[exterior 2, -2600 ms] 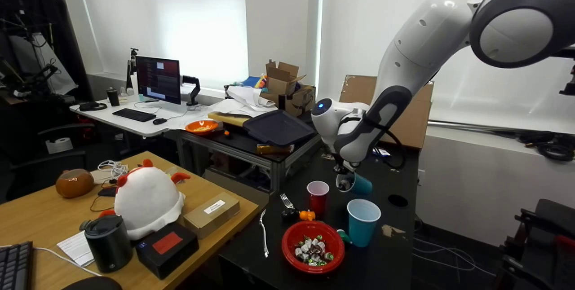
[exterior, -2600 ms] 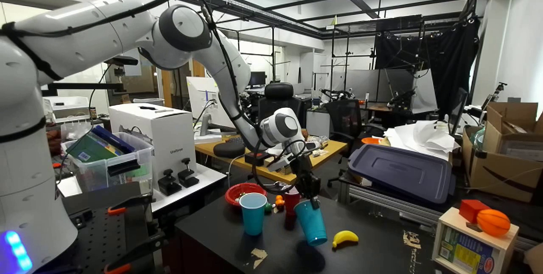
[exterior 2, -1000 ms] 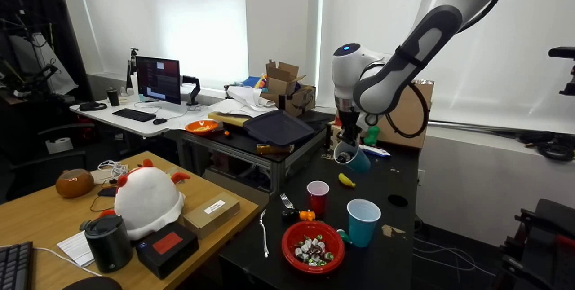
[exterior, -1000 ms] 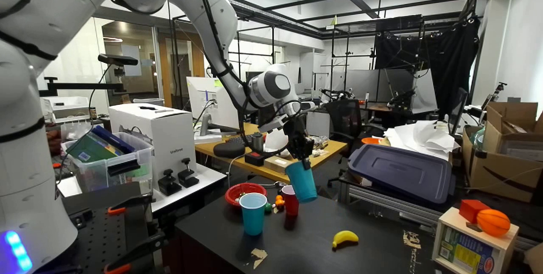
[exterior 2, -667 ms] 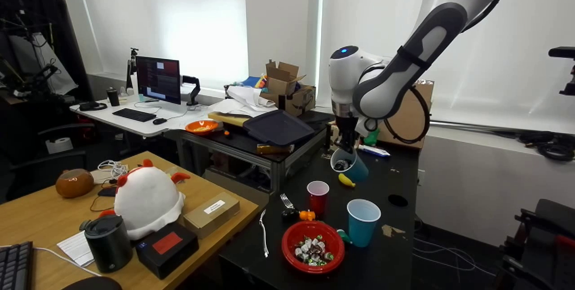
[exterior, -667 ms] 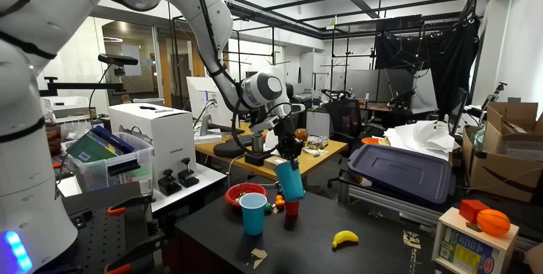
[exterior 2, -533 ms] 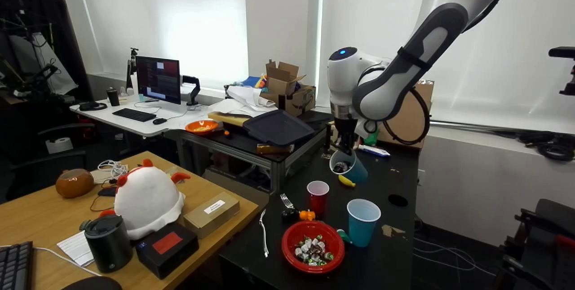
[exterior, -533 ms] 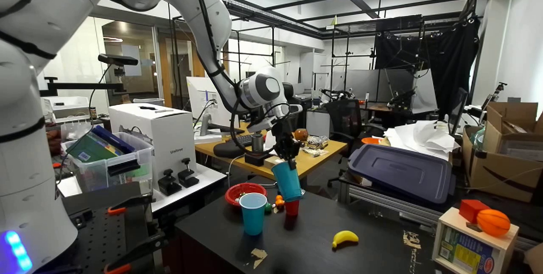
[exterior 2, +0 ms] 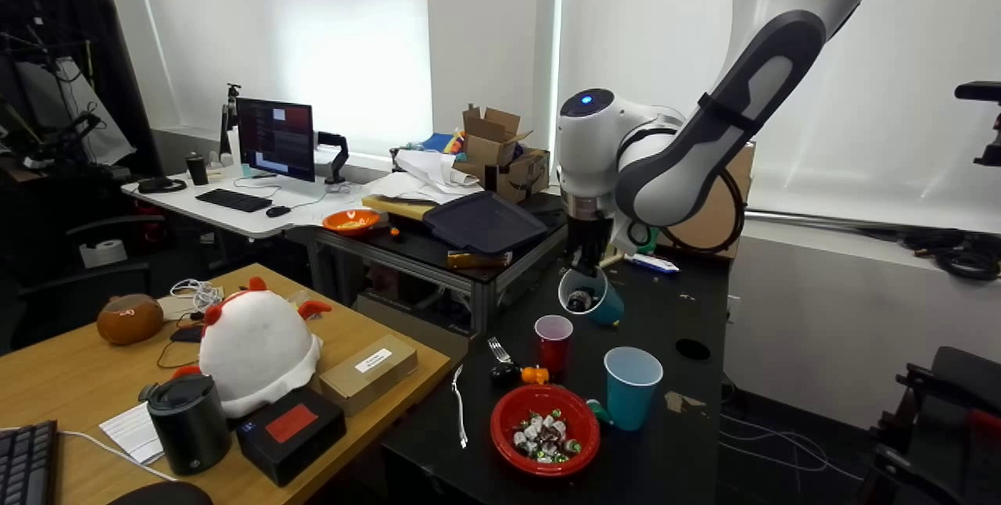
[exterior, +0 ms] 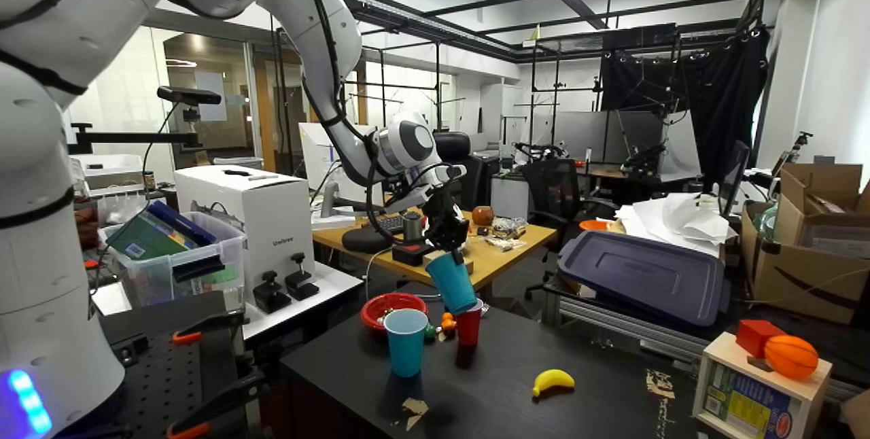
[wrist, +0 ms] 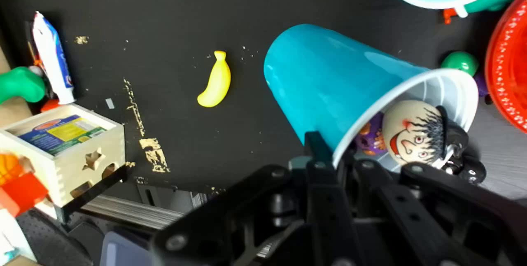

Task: Pour the contents from the right blue cup into the bowl

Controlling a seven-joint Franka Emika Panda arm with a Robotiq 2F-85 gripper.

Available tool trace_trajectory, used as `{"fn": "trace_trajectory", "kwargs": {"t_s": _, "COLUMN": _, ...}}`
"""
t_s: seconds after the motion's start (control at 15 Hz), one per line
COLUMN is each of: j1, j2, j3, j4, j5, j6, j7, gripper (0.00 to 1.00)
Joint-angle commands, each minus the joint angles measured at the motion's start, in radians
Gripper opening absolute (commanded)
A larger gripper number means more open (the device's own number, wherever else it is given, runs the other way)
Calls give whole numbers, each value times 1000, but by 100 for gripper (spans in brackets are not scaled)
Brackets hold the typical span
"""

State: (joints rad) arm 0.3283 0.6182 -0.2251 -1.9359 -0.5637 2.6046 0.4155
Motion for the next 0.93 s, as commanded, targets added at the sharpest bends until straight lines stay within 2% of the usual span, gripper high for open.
{"fn": "trace_trajectory", "kwargs": {"t_s": 0.0, "j1": 32, "j2": -19, "j3": -16, "j4": -27, "j5": -61, "j6": 53, "j7": 40, "gripper": 1}}
{"fn": "trace_trajectory", "kwargs": {"t_s": 0.4, "j1": 74, "j2": 2, "j3": -24, "j4": -17, "j5": -147, "j6": 96, "j7": 105, "gripper": 1}}
{"fn": "trace_trajectory", "kwargs": {"t_s": 0.87, "j1": 139, "j2": 59, "j3": -62, "j4": 15, "j5": -352, "j6": 121, "j7": 338, "gripper": 1}}
